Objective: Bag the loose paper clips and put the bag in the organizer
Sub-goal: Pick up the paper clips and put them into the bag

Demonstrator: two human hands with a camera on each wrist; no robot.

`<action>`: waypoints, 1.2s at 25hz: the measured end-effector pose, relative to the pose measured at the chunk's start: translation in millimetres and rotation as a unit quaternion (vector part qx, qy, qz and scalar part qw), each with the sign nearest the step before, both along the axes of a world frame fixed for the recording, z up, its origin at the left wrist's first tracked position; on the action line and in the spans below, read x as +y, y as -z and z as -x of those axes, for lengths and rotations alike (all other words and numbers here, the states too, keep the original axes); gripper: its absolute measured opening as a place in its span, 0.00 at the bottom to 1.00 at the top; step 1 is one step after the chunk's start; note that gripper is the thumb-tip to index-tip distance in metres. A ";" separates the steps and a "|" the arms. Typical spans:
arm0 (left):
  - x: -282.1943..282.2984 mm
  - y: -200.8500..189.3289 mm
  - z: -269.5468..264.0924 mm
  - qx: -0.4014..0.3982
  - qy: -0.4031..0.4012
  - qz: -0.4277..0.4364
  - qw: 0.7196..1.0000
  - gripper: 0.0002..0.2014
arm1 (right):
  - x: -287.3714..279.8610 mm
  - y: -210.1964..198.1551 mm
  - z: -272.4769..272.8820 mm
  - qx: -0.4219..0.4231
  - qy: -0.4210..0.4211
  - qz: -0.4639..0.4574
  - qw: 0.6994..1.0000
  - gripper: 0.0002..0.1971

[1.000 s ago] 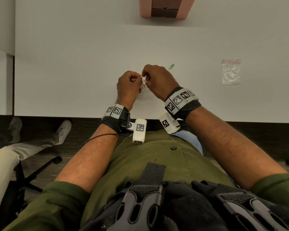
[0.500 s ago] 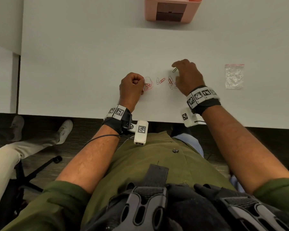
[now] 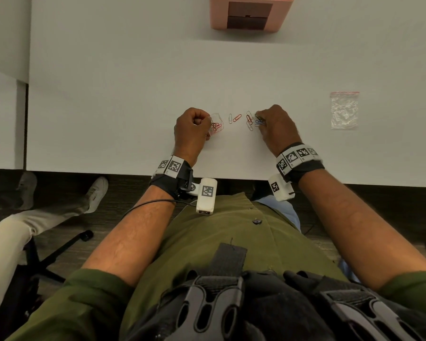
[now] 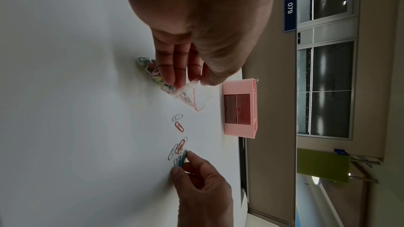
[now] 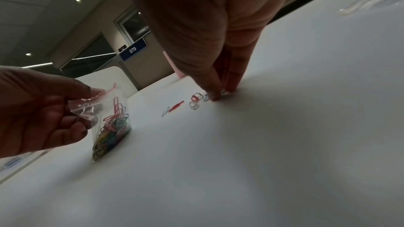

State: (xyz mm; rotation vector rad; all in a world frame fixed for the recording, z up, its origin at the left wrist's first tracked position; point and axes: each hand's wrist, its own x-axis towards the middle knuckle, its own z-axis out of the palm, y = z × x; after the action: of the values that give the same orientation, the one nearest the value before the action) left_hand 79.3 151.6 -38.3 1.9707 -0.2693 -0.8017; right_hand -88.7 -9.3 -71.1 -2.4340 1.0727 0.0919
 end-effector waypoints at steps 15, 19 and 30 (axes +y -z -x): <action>4.6 1.7 4.1 -0.007 0.000 -0.008 1.000 0.03 | 24.1 -9.8 -54.7 0.019 0.104 -0.065 0.992 0.37; 7.8 3.0 4.8 -0.007 -0.003 -0.009 1.000 0.04 | 24.3 -6.4 -57.0 0.019 0.082 -0.058 0.995 0.30; 6.9 0.5 4.6 -0.003 0.002 -0.009 1.000 0.04 | 9.7 -8.6 -30.5 -0.052 0.078 -0.079 0.992 0.20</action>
State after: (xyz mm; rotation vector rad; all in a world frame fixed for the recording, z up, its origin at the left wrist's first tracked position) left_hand 74.7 158.5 -38.8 1.9898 -0.2710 -0.8022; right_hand -58.2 0.4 -62.5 -2.1823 1.1591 -0.0015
